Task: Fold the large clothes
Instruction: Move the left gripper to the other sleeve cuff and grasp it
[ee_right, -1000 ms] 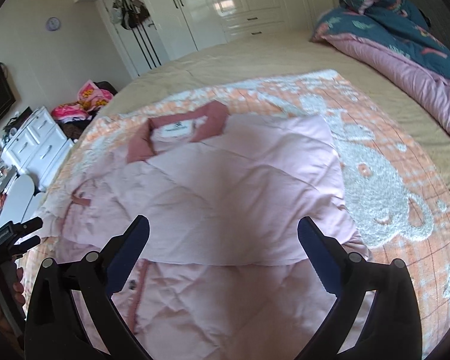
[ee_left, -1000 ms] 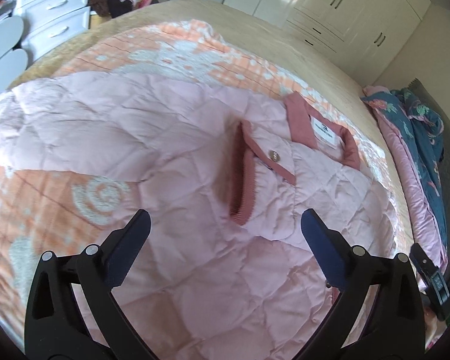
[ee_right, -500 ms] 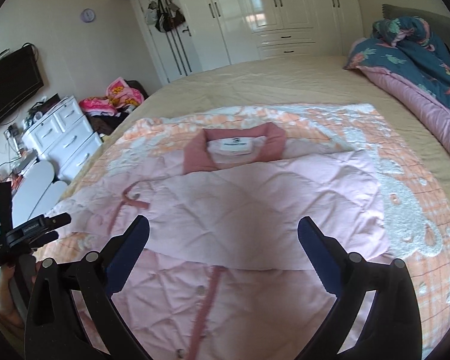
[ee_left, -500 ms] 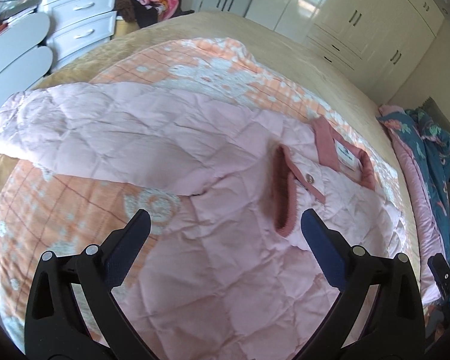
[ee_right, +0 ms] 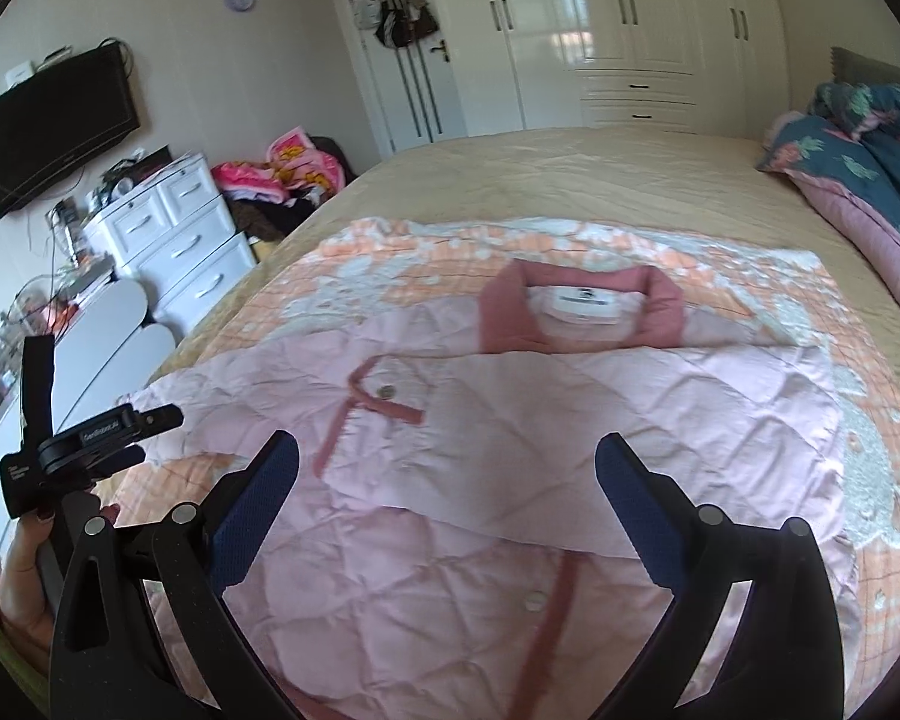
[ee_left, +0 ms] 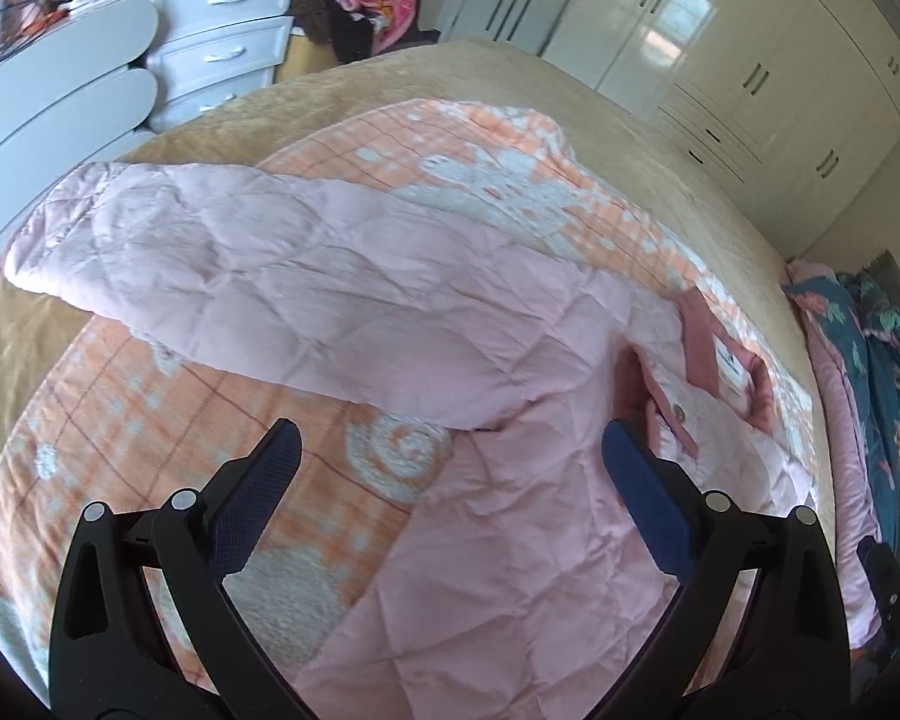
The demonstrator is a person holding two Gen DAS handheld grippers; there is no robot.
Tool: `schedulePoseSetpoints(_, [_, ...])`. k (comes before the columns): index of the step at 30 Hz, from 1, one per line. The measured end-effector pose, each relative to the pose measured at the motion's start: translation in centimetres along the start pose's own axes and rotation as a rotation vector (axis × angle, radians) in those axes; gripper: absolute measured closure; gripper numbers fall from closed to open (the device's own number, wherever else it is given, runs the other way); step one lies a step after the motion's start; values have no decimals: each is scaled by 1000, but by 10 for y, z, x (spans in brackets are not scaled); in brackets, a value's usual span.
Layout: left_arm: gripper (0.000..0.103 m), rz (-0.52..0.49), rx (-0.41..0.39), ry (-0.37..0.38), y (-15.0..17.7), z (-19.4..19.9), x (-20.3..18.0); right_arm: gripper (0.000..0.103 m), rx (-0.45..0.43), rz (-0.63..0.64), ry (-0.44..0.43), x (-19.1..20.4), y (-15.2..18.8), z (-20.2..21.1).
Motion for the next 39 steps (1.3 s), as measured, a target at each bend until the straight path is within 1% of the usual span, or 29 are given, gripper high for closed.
schedulePoseSetpoints(8, [9, 32, -32, -68, -18, 3, 32, 4, 26, 48, -72, 55, 0, -22])
schedulePoseSetpoints(17, [9, 113, -47, -140, -32, 1, 80, 4, 50, 98, -138, 108, 1, -44])
schedulePoseSetpoints(24, [9, 172, -48, -191, -37, -5, 115, 4, 79, 134, -184, 142, 7, -65])
schedulePoseSetpoints(28, [9, 203, -40, -232, -35, -14, 136, 4, 102, 162, -205, 162, 15, -77])
schedulePoseSetpoints(33, [9, 277, -10, -236, -29, -28, 159, 4, 127, 185, -228, 182, 24, -89])
schedulePoseSetpoints(36, [9, 310, -21, -252, -30, -32, 173, 4, 137, 189, -238, 190, 28, -94])
schedulePoseSetpoints(39, [9, 356, -26, -246, -32, -39, 186, 4, 140, 200, -245, 195, 31, -94])
Point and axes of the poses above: each gripper's, at about its wrist camera, not at the fingertips, and z roughly against the way its jaws point, x to its left, y to its underside, the point moved 8 cm from there along -z, roughly the way its jaws point, and after that the axes turned 13 degrees about -x, right-handed, at the moved point
